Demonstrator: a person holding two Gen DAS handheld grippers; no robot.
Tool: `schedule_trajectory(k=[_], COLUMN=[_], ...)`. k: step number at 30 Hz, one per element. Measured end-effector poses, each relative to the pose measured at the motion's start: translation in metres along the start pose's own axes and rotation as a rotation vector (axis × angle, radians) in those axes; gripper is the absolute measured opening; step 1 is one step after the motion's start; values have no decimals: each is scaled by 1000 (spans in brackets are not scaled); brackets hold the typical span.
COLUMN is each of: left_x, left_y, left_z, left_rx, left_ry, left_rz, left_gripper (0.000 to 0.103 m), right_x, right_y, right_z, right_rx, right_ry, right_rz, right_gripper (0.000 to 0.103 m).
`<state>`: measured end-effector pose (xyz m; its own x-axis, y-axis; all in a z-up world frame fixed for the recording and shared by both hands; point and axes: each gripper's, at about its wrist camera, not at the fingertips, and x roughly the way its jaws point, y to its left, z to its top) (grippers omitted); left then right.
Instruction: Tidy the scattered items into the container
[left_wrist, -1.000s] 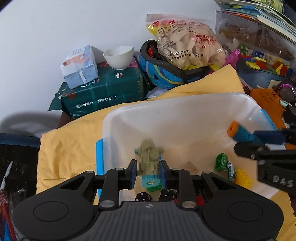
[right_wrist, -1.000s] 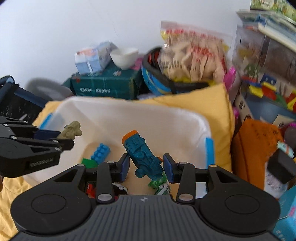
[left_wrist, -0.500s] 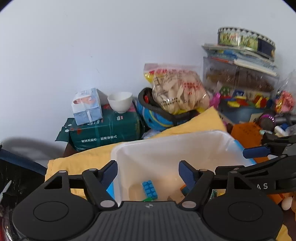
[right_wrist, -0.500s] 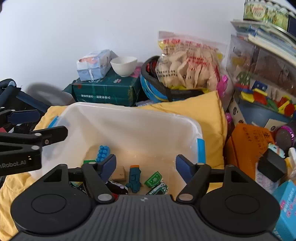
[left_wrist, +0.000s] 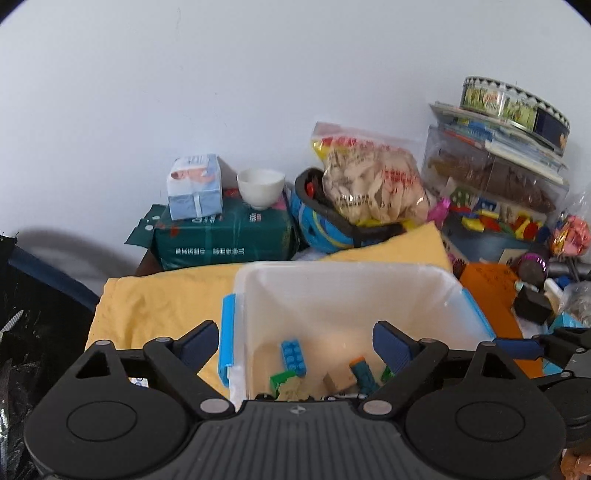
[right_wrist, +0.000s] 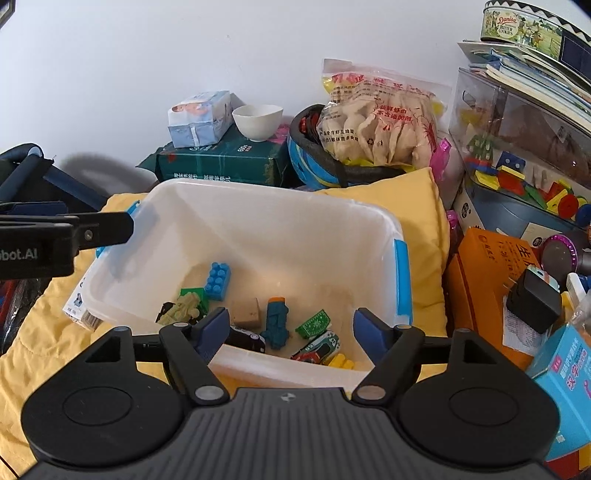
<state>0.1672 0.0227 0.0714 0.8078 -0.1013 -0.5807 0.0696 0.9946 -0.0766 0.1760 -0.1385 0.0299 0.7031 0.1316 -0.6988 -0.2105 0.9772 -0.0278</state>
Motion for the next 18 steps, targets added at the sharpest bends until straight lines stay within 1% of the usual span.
schedule_trajectory(k=[4,6,7,9,13,16,18], left_x=[0,3,6,13,27,35,37], left_y=[-11,-16,-17,-18,-22,-23,-24], left_z=[3,7,10,13,19,25,27], left_rx=[81,110,107,93,106,108,122], left_ry=[8,43,72,121,199,224,209], left_rz=[58,58,54,51,99,108,126], left_gripper=[93,93,93,93,93,93,93], right_x=[-2,-2,-1,6,20,25,26], right_y=[0,-1,-1,-2,-4,-4,-3], right_z=[2,5,6,10,23,30,33], right_rx=[-23,-39,-48,-64,-98,-128,-138], right_ry=[-3,-5,1,37,118,129,124], right_rz=[-11,-15,-16,-12,-6,-4,-2], right_gripper=[78,79,82,82,82,82,83])
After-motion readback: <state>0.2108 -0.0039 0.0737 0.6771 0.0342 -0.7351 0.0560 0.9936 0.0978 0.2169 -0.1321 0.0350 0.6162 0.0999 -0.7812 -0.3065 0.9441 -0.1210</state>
